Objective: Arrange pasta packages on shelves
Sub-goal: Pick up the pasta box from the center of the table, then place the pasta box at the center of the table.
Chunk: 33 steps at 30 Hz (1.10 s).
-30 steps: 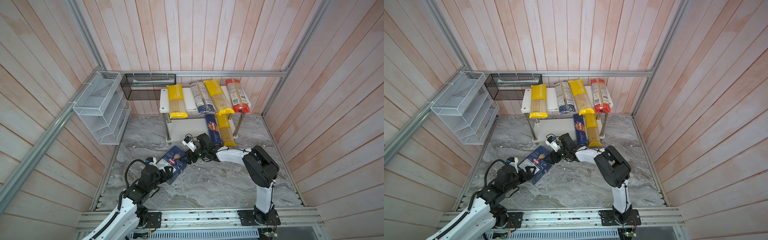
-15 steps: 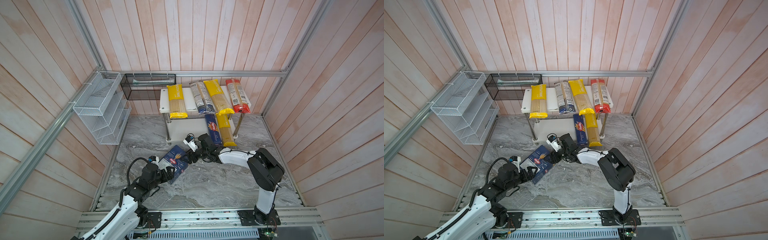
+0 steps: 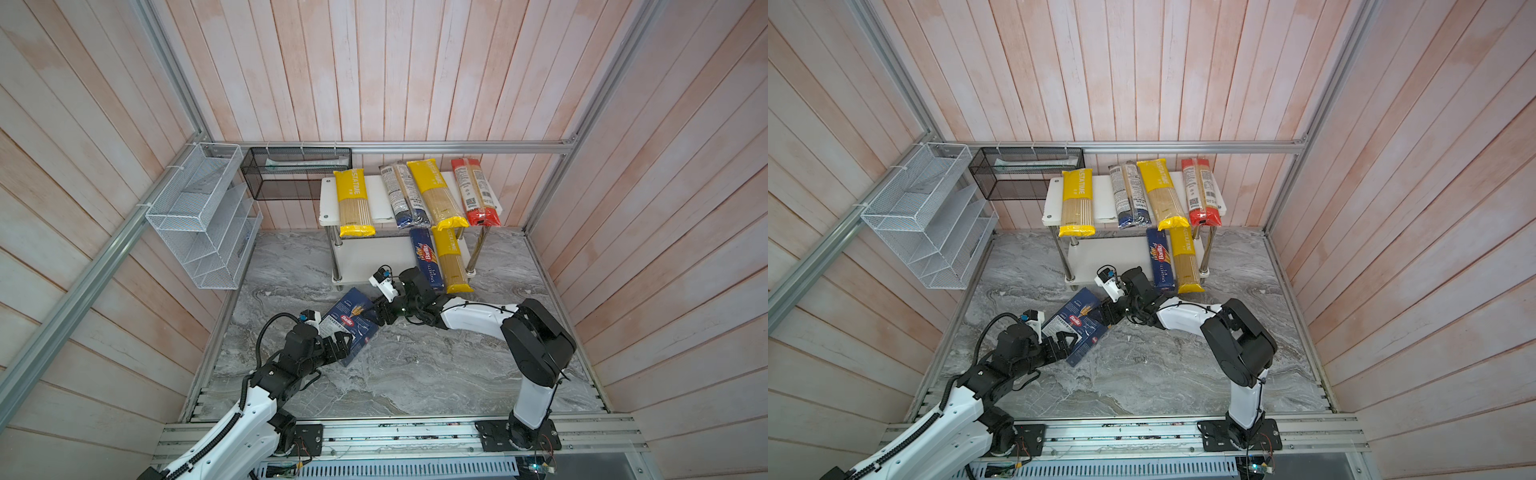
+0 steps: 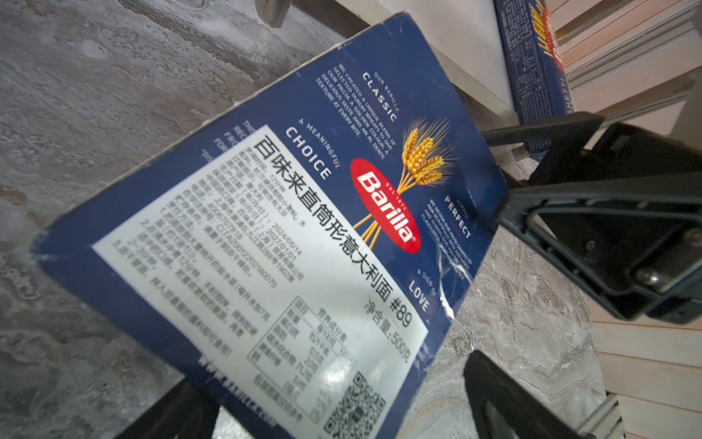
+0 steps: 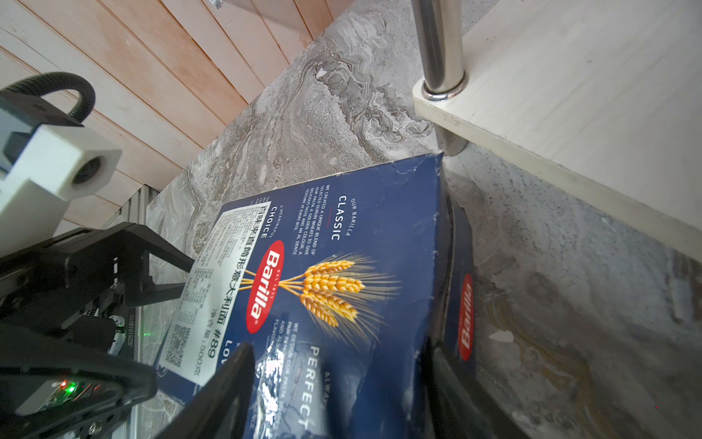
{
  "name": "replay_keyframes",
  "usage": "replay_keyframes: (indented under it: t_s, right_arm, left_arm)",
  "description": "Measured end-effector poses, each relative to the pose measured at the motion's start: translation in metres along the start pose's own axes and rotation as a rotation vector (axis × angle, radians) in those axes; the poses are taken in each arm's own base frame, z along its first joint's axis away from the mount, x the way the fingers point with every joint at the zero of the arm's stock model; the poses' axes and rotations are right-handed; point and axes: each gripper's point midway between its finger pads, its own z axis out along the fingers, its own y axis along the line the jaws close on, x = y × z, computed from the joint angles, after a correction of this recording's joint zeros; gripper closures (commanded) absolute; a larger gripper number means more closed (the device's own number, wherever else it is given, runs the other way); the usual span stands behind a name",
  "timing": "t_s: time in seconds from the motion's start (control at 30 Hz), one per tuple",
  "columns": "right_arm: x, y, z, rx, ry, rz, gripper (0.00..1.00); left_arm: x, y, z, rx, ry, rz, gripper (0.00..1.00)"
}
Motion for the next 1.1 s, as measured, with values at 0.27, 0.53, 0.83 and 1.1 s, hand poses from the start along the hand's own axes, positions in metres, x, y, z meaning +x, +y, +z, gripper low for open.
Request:
replay_keyframes:
  t_s: [0.27, 0.53, 0.83, 1.1]
  right_arm:
    - [-0.017, 0.008, -0.018, 0.027, -0.064, -0.019, 0.31]
    - [-0.035, 0.012, -0.027, 0.042, -0.124, -0.044, 0.31]
    - [0.002, 0.006, -0.04, 0.089, -0.077, 0.038, 0.31]
    - [0.061, 0.009, -0.047, 0.121, 0.026, 0.156, 0.31]
  left_arm:
    - [-0.013, -0.013, 0.0, 0.016, -0.01, 0.009, 0.0]
    - [-0.019, -0.021, 0.002, 0.032, -0.012, 0.026, 0.0]
    - [-0.021, -0.025, 0.002, 0.04, -0.021, 0.04, 0.0]
    - [-0.029, -0.03, 0.001, 0.061, -0.056, 0.05, 0.0]
